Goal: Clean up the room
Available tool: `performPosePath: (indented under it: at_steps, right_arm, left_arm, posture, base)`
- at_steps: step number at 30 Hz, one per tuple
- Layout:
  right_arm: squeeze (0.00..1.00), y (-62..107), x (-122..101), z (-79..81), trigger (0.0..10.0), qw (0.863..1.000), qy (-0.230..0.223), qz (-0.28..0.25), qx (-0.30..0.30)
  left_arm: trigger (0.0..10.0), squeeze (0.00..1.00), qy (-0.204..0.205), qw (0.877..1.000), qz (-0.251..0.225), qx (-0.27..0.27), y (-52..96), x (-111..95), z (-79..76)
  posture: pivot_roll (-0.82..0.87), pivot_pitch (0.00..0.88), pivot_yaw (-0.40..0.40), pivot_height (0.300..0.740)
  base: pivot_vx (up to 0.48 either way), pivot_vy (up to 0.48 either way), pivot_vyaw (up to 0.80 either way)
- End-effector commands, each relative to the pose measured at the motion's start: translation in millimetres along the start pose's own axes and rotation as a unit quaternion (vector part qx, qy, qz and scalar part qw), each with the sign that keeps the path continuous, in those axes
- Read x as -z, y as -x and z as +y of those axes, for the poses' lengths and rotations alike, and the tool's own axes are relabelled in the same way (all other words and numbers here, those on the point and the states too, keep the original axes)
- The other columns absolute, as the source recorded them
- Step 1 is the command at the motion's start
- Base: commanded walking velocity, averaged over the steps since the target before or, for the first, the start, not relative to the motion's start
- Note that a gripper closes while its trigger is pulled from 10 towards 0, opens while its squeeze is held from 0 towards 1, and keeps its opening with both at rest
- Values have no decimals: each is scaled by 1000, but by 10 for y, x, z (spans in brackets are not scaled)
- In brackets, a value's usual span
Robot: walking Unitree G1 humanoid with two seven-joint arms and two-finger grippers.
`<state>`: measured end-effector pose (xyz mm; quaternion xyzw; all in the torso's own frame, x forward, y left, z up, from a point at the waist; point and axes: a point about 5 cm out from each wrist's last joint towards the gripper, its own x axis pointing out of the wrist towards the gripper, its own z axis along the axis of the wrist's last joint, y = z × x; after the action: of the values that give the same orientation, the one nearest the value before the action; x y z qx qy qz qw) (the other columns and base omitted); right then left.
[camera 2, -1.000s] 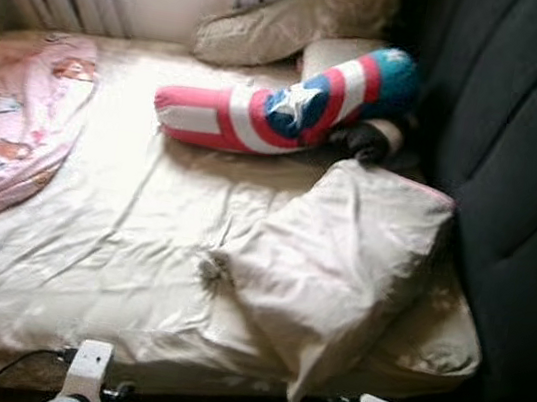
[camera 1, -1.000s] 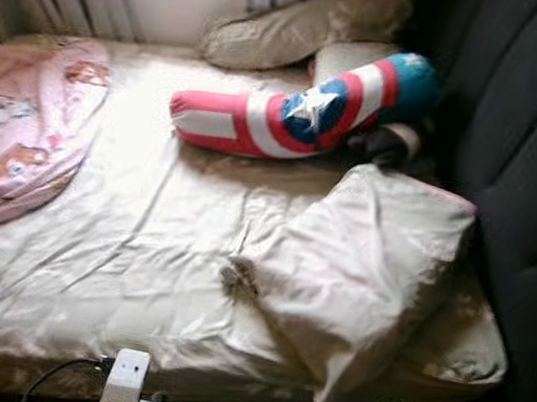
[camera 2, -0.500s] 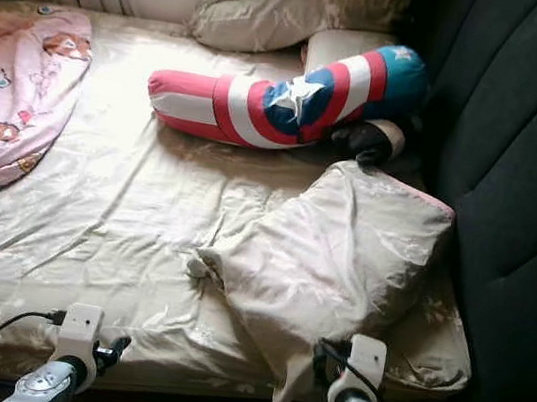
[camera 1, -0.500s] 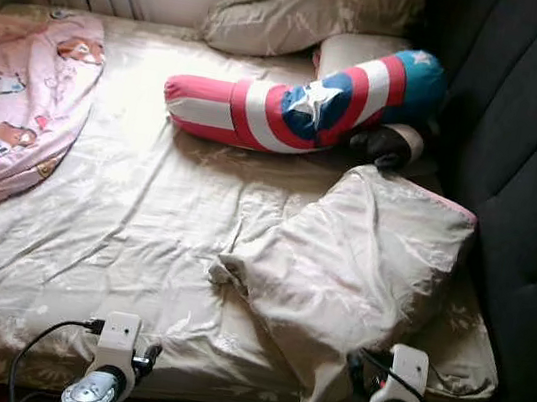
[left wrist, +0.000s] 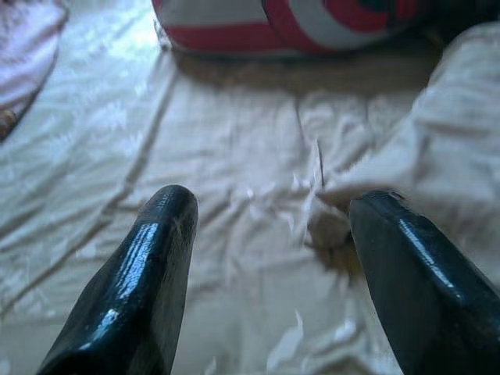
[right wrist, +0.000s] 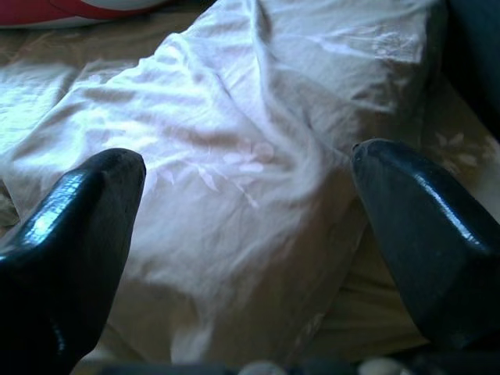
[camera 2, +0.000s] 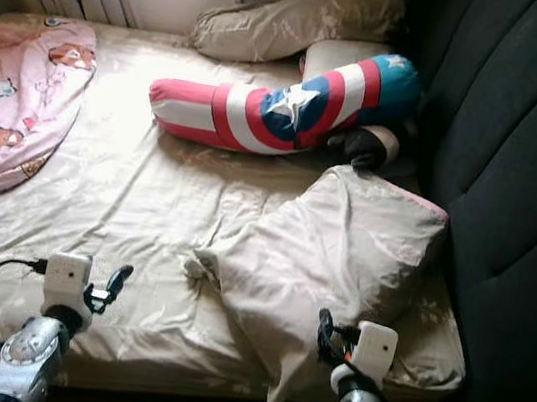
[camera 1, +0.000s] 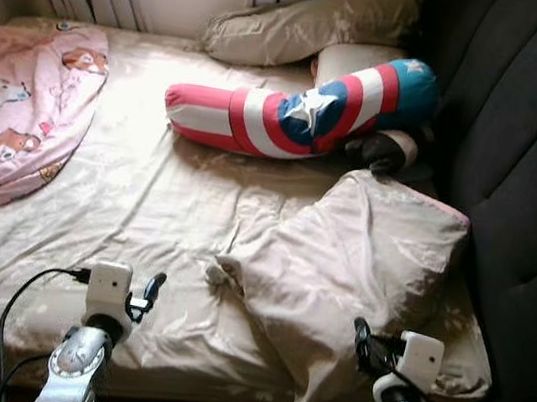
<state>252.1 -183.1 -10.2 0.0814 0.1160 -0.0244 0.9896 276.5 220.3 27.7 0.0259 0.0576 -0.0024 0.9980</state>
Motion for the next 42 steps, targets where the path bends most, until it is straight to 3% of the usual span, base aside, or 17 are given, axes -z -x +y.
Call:
performPosePath:
  at_steps: [1, 9, 16, 24, 34, 42]
  right_arm:
    - [0, -29, -83, 12, 10000, 1000, -7, -24, -4]
    - [0, -21, -107, 23, 10000, 999, -23, -32, 1]
    - [0, -32, -110, 65, 10000, 1000, -3, -27, -9]
    - [0, 13, -29, 94, 10000, 1000, -20, -6, -23]
    - [0, -33, -110, 23, 10000, 999, -30, -19, 10]
    - [0, -50, -96, -8, 10000, 998, -41, -9, 46]
  left_arm:
    - [10000, 0, -7, 1000, -4, 8, 19, 6, -1]
    - [10000, 0, 22, 999, -32, 12, 1, -94, -106]
    - [10000, 0, 29, 999, -38, 7, -52, -164, -131]
    - [10000, 0, 27, 999, -38, 13, -64, -198, -146]
    - [10000, 0, 22, 999, -33, 33, -97, -215, -193]
    - [10000, 0, 19, 998, -26, 48, -99, -227, -205]
  posture:
    - [-7, 41, -17, 738]
    - [-20, 48, -22, 738]
    - [-23, 97, -34, 738]
    - [-23, 122, -38, 738]
    - [-25, 136, -37, 738]
    - [-11, 136, -38, 738]
  base:
    - [0, 0, 0]
    - [0, 0, 0]
    - [0, 0, 331]
    - [318, 0, 100]
    - [332, 0, 0]
    - [0, 0, -355]
